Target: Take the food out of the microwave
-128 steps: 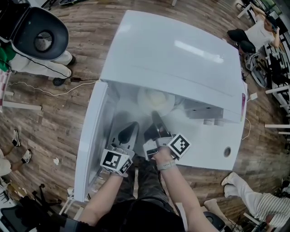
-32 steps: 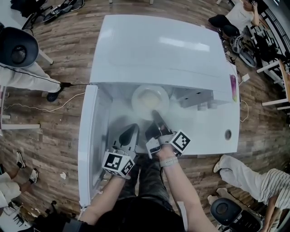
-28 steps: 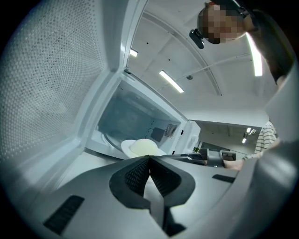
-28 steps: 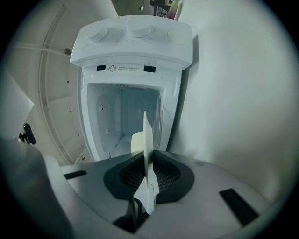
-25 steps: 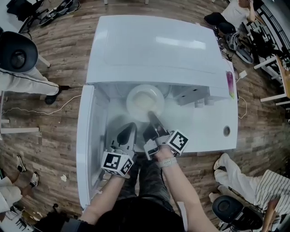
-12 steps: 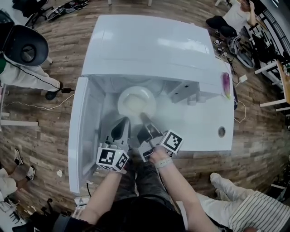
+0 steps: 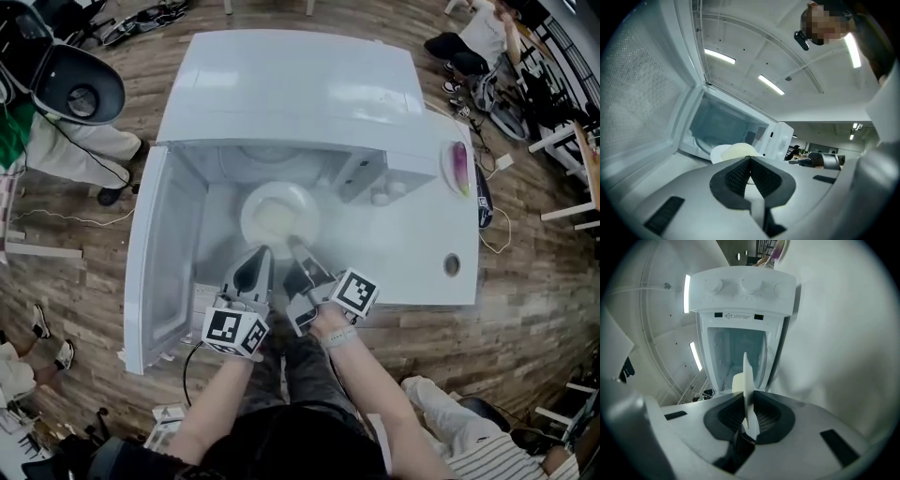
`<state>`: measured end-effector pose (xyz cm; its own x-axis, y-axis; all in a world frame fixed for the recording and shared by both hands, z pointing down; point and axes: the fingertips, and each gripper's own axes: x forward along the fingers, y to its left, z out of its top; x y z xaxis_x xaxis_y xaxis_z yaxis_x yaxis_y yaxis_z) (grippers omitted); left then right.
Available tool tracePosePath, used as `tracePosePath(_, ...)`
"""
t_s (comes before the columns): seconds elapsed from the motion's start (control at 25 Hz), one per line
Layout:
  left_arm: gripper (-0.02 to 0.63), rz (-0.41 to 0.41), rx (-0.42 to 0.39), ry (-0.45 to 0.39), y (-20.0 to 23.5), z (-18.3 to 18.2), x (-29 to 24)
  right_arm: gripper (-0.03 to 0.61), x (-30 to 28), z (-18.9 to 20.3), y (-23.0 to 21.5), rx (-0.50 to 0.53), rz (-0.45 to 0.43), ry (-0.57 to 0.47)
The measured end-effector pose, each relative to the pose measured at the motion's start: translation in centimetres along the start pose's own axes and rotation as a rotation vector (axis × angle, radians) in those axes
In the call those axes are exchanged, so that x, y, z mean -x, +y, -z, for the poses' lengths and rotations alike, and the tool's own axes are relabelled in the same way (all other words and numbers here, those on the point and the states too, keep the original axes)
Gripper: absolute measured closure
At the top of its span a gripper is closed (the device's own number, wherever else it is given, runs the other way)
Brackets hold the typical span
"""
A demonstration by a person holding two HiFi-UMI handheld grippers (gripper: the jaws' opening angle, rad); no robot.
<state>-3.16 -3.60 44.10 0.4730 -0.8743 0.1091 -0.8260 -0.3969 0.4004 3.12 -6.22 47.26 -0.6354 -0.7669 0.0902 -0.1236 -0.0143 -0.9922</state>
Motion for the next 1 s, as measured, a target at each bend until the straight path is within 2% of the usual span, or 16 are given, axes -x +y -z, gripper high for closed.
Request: tracePosePath(1.0,0.604,0.060,-0.013,0.045,-6.5,4.7,0.5,0.529,7.9,-0.3,-3.3,-0.046,0.043,-0.042)
